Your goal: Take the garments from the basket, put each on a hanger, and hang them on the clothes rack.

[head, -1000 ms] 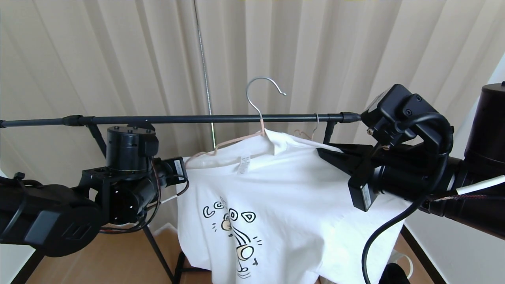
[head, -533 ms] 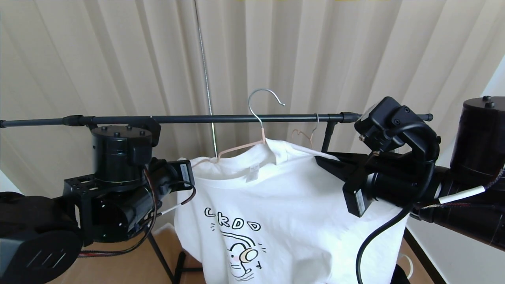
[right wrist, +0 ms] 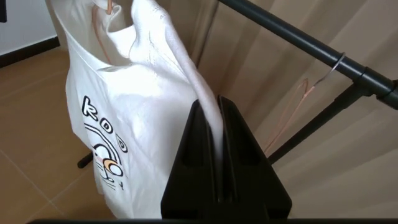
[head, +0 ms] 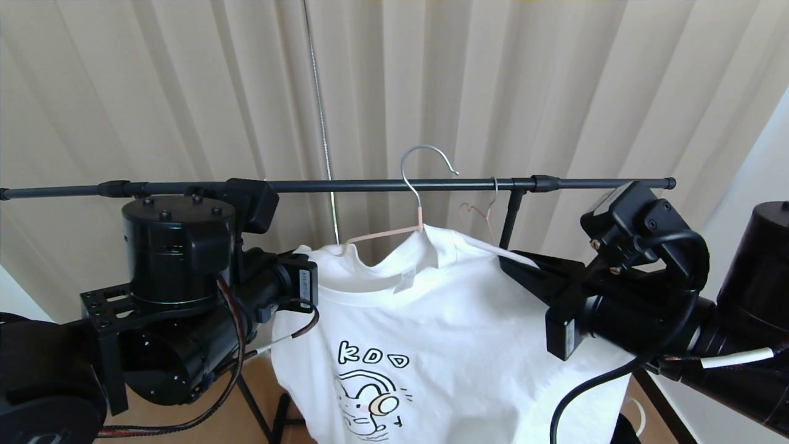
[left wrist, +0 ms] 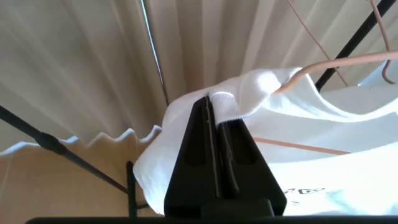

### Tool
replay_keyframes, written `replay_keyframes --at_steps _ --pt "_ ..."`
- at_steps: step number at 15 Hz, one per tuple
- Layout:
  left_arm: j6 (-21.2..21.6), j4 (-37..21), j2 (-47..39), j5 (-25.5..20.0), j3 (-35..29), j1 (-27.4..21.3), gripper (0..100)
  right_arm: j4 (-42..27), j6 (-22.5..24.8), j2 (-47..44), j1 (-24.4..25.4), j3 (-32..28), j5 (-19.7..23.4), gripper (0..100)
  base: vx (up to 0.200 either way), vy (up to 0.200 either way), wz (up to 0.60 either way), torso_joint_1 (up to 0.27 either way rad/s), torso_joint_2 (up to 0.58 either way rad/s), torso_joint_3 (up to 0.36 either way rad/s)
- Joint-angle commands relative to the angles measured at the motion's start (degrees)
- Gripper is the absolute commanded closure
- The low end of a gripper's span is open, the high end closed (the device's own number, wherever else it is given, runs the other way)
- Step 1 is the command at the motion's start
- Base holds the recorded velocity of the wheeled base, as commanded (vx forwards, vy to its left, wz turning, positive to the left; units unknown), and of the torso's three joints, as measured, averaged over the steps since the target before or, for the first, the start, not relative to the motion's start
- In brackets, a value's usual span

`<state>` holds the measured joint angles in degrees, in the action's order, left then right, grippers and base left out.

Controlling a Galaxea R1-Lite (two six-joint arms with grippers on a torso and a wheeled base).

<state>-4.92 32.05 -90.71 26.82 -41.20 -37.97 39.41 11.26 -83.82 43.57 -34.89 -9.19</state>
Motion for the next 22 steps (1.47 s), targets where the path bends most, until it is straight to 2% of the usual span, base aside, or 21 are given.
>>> replay_keyframes --at_steps 1,2,4,8,12,15,17,22 --pt "1.32 0.03 0.18 0.34 -0.28 0.18 100 1.90 0.07 2.35 0.02 4.74 1.11 100 0.000 0.000 0.00 0.000 0.00 0.000" --pt "1.50 0.03 0.27 0.43 -0.28 0.18 100 1.81 0.07 2.79 -0.06 5.09 1.72 100 0.000 0.000 0.00 0.000 0.00 0.000" --pt "1.76 -0.32 1.24 0.43 -0.10 1.41 100 1.63 0.16 6.39 -2.79 6.94 8.40 100 0.000 0.000 0.00 0.000 0.00 0.000" --pt "4.40 -0.14 1.24 0.34 -0.37 1.32 100 1.72 -0.01 9.99 -3.58 9.31 11.39 100 0.000 0.000 0.00 0.000 0.00 0.000" --pt "6.42 -0.23 1.85 -0.01 -2.04 -1.49 100 1.90 -3.53 8.50 -3.49 8.61 11.04 100 0.000 0.000 0.00 0.000 0.00 0.000" --pt "8.53 -0.23 1.85 -0.01 -2.39 -4.83 100 4.36 -4.06 5.95 -3.58 8.87 9.54 100 0.000 0.000 0.00 0.000 0.00 0.000" --pt "8.53 -0.23 1.76 -0.01 -2.39 -6.85 100 6.91 -5.38 4.28 -3.58 8.87 8.66 100 0.000 0.000 0.00 0.000 0.00 0.000" --pt "8.62 -0.23 1.15 -0.10 -3.27 -10.10 100 8.05 -7.48 0.94 -2.70 9.49 8.58 100 0.000 0.000 0.00 0.000 0.00 0.000"
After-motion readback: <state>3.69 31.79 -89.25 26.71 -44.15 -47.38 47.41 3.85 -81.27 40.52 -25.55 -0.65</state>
